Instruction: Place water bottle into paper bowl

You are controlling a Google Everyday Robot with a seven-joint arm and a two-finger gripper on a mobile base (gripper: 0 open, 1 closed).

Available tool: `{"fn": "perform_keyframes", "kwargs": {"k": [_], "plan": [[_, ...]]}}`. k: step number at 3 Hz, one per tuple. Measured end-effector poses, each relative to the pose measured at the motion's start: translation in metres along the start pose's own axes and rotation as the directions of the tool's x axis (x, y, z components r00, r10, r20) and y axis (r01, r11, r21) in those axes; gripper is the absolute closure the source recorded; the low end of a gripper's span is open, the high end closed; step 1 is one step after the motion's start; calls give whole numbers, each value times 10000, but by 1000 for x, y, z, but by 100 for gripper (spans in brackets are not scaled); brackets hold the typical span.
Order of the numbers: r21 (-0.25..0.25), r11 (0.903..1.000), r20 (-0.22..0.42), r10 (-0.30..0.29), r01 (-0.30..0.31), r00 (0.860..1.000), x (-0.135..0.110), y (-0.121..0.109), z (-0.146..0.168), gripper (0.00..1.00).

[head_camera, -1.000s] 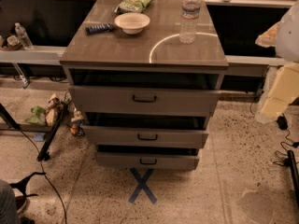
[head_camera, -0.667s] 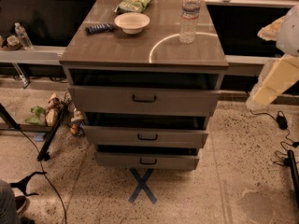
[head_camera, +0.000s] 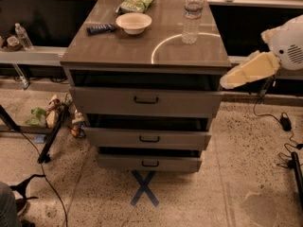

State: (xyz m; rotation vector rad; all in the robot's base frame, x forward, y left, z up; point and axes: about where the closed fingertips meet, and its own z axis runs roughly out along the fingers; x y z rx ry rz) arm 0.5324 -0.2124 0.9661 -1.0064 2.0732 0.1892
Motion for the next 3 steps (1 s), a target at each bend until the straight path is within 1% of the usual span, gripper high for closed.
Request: {"fn": "perform_keyframes", "kwargs": {"k": [1, 2, 3], "plan": [[579, 9937, 860, 904, -956, 9922, -1, 0, 19, 0], [1201, 9879, 1349, 814, -979, 9875, -13, -15, 16, 0], [1523, 9723, 1863, 1479, -1772, 9713, -18, -29, 32, 0]]}}
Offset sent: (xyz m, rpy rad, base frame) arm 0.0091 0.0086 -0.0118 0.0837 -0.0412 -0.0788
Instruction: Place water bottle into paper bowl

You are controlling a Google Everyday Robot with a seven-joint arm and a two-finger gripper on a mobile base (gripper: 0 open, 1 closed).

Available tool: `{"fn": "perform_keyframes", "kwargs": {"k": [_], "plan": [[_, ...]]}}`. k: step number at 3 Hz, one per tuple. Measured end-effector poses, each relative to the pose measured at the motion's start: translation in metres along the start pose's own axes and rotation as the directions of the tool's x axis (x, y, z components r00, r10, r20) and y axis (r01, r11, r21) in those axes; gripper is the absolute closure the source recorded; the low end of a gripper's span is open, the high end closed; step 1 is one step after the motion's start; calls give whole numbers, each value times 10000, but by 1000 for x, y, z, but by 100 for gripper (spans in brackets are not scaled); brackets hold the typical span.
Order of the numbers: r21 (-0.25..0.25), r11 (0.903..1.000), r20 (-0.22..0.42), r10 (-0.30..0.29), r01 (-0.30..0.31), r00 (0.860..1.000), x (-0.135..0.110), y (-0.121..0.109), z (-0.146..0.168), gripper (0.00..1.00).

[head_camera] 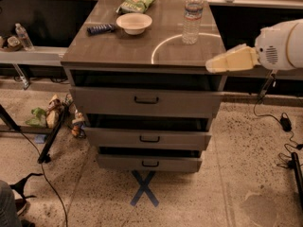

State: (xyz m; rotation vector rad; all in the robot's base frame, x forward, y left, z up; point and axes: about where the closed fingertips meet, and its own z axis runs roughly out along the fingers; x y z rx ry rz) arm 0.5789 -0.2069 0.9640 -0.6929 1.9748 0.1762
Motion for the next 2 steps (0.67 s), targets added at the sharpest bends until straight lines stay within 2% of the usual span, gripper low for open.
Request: {"fn": "perform_keyframes", "kwargs": {"k": [1, 2], "plan": [[455, 9919, 769, 1153, -1190, 9904, -5, -31, 49, 0], [511, 9870, 1325, 1448, -1527, 9805, -21, -52, 93, 0]]}}
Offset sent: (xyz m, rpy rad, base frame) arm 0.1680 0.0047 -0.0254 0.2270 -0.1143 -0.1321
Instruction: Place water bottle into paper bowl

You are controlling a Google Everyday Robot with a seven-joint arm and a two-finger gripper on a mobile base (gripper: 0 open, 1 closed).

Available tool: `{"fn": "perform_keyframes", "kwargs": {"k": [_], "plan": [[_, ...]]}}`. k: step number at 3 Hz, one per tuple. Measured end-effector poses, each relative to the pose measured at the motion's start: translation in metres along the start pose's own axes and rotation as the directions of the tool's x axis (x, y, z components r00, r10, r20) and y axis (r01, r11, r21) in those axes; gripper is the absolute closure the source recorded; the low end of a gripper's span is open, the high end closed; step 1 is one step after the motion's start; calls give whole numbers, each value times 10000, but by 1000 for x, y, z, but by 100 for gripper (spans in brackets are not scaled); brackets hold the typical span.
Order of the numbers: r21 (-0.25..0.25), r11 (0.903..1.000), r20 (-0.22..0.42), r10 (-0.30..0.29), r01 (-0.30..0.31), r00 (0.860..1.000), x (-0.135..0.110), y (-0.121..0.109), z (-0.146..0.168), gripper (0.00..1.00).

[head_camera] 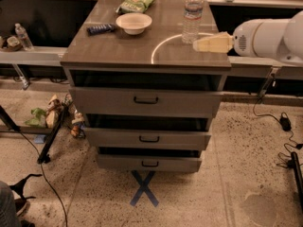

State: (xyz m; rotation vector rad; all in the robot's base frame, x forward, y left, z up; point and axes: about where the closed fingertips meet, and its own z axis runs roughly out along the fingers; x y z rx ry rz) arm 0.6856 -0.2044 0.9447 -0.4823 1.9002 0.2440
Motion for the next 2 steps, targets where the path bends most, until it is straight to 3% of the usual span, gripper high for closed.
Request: {"fn": "perform_keyframes", "kwargs": {"k": [2], "plan": [[504, 9968, 890, 580, -627, 9943, -19, -37, 97, 0]]}}
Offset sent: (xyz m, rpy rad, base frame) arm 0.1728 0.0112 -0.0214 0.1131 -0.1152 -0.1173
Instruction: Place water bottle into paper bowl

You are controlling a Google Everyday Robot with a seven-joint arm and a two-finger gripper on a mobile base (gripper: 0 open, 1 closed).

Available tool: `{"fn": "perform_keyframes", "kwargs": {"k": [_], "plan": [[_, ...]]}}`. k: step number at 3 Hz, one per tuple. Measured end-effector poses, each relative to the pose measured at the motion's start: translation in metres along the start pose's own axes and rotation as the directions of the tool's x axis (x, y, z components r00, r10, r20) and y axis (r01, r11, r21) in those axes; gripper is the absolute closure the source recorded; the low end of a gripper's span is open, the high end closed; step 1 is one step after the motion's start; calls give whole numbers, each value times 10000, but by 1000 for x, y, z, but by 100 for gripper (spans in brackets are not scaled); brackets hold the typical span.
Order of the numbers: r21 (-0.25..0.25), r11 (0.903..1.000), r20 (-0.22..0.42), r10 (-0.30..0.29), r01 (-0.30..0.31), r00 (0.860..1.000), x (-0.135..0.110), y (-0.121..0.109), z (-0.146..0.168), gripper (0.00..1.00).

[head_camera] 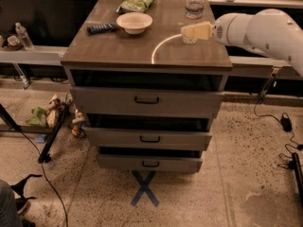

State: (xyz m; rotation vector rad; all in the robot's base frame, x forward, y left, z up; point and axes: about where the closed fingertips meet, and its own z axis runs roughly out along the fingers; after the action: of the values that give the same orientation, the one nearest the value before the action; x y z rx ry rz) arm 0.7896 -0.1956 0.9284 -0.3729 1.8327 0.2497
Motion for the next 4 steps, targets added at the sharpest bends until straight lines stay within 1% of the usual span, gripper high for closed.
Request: {"fn": "perform_keyframes", "kwargs": {"k": [1, 2, 3, 4], "plan": [[383, 9981, 465, 460, -478, 9979, -5, -12, 52, 0], [396, 9979, 458, 504, -522, 9977, -5, -11, 54, 0], [338, 9985, 753, 416, -442, 9963, -12, -11, 69, 0], [329, 9989, 1350, 273, -320, 9905, -25, -12, 91, 0]]}}
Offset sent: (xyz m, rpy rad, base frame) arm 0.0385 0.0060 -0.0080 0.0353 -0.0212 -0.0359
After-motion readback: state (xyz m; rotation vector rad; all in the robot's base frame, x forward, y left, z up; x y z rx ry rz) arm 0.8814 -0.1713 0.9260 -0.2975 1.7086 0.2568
